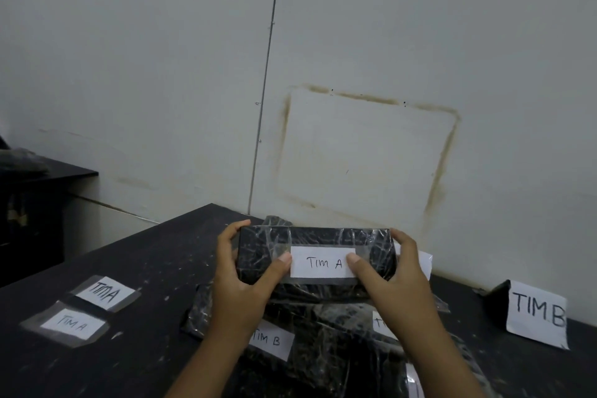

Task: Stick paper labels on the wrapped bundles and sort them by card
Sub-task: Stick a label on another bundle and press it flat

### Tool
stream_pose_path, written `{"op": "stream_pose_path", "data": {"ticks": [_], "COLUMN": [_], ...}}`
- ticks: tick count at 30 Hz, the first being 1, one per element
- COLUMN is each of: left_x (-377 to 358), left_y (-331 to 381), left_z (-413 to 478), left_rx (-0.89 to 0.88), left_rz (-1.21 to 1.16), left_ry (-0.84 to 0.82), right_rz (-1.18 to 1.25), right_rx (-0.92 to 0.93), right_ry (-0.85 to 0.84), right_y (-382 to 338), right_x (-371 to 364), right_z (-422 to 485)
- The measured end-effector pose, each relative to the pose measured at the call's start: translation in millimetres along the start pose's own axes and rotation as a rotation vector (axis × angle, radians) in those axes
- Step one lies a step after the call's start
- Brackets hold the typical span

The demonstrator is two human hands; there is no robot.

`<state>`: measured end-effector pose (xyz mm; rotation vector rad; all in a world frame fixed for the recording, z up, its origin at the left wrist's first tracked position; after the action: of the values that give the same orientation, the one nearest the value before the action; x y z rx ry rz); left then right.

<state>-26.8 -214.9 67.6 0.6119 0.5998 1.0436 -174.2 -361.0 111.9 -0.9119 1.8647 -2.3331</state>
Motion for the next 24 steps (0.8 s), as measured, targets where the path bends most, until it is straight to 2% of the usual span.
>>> {"op": "stream_pose_path", "data": {"ticks": [3,17,24], "left_x": [0.0,-0.2,2.1], "left_y": [2.9,5.7,4.4], "left_z": [-0.8,-4.8,-2.4], "left_rx": [-0.026,-0.051,-0.078], "left_rz": [0.006,0.014,0.016], "left_ry": [0.008,0.025,0.04], "right_rz": [0.1,0.242,0.188], "right_rx": [0.028,0.131,0.104], "right_ry": [-0.045,0.153,0.067], "right_y": [-2.0,2.2,1.5], "right_x": [-3.3,-0.9,-7.6], "right_z": [-1.0,1.1,-0.3]}}
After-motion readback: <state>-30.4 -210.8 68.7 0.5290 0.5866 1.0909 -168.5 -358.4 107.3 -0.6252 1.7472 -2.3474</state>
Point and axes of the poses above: each hand's wrist, its own z-axis towards the middle knuckle, its own x-axis out of the back of the hand, y = z × x, the point moved 5 cm from there along z, towards the middle knuckle, and after that the axes turned 15 degrees about -x, right-handed, at the moved point
